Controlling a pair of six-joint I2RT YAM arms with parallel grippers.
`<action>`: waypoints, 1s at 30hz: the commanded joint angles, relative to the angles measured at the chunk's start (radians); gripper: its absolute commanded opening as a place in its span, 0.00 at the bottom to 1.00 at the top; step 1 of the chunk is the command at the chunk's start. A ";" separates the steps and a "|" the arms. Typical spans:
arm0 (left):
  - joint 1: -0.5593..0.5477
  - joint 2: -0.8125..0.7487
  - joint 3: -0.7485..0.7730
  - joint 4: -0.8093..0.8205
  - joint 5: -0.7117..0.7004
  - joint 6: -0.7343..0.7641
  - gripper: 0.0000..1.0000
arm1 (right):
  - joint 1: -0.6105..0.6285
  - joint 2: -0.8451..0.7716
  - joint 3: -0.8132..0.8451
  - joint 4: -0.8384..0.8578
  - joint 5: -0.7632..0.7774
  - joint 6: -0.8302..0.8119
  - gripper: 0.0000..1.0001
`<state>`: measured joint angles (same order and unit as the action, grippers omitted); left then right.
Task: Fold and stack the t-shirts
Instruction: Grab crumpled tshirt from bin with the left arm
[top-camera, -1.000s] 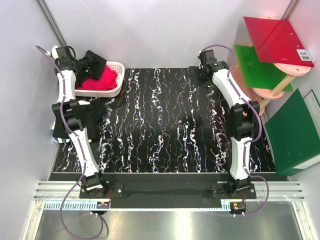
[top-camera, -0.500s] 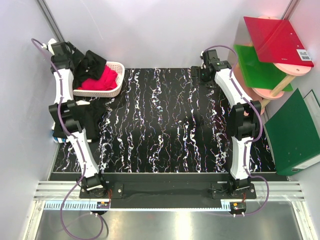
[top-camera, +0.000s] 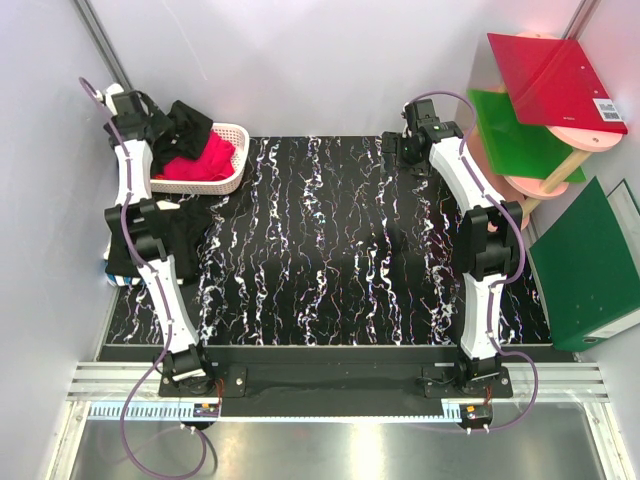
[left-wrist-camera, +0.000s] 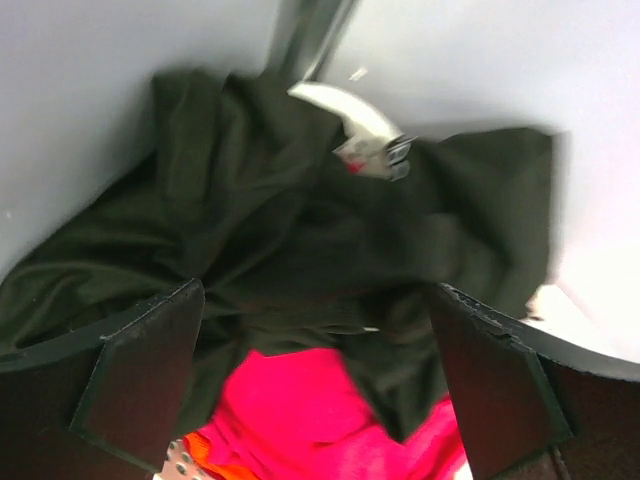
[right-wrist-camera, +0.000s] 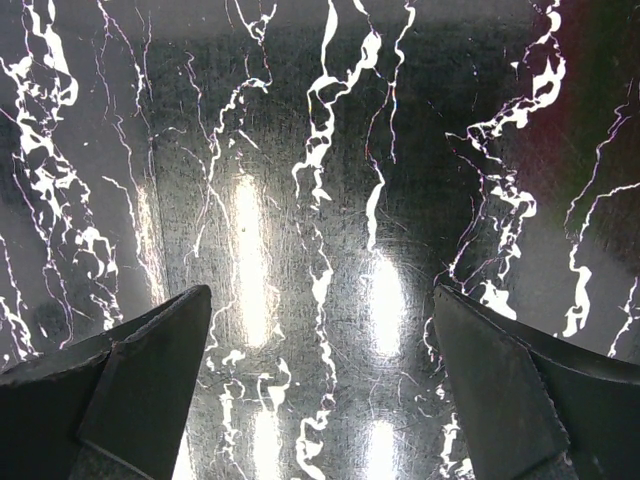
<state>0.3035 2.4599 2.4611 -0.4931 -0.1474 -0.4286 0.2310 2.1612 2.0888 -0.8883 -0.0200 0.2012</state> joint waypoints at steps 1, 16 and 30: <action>0.034 0.039 0.025 -0.038 -0.011 -0.033 0.99 | 0.001 0.003 0.036 -0.003 0.003 0.029 1.00; 0.056 -0.070 -0.043 0.062 0.189 -0.093 0.00 | 0.007 0.040 0.099 -0.018 -0.018 0.061 1.00; -0.127 -0.325 -0.178 0.289 0.463 -0.197 0.00 | 0.014 -0.053 -0.050 0.011 -0.023 0.052 1.00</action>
<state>0.2638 2.2448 2.3619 -0.3344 0.1703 -0.5625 0.2363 2.2013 2.0892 -0.9051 -0.0242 0.2508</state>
